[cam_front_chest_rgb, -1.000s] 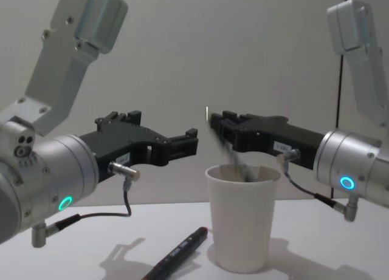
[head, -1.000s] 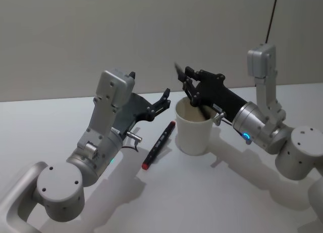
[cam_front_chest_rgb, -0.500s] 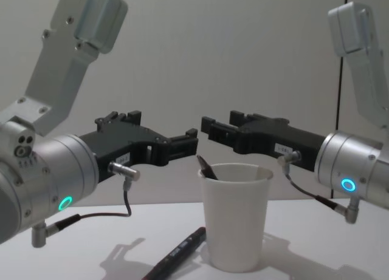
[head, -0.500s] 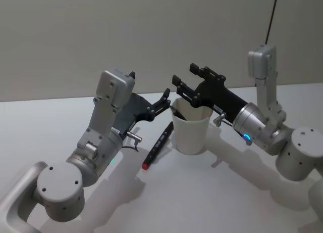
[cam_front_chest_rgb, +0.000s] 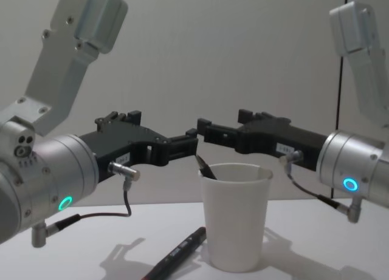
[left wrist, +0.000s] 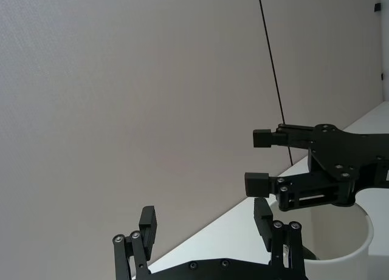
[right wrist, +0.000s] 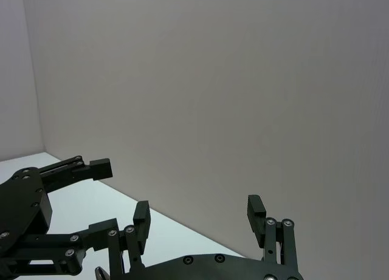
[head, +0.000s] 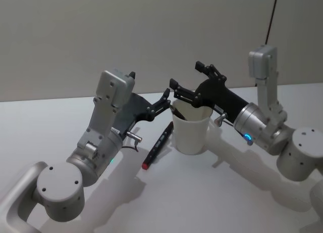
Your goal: Place the pen into the pen holder.
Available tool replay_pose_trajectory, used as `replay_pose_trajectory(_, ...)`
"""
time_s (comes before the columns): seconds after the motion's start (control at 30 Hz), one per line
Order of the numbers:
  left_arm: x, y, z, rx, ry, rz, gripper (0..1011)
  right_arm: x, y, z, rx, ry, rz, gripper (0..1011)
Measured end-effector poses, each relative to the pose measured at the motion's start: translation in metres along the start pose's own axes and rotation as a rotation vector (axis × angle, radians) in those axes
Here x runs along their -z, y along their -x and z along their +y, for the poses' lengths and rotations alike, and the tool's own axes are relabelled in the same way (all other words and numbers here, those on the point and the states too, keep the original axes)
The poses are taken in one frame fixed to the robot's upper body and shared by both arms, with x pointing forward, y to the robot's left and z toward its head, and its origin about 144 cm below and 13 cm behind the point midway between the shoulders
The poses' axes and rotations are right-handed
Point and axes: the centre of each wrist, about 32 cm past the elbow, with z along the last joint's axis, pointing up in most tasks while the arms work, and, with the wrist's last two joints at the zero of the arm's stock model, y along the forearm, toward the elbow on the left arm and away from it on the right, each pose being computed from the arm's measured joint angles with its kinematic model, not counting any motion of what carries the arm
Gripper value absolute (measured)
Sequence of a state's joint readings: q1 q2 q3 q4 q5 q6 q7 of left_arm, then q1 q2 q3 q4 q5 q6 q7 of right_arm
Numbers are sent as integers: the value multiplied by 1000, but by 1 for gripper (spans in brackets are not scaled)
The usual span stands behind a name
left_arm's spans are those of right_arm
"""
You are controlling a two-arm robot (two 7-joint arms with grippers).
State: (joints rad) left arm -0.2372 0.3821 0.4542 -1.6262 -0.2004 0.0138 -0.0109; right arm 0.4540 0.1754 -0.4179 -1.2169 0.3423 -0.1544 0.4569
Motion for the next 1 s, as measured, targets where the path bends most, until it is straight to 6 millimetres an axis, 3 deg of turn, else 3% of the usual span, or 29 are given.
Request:
replay_pose_trajectory(0.43,0,0,0,0,0,0,1001,-21,-3,-15,39,-61,-84,1001)
replay_pose_trajectory(1.0,0,0,0,0,0,0,1001,-75,-14,-59,156,-265,-236,1001)
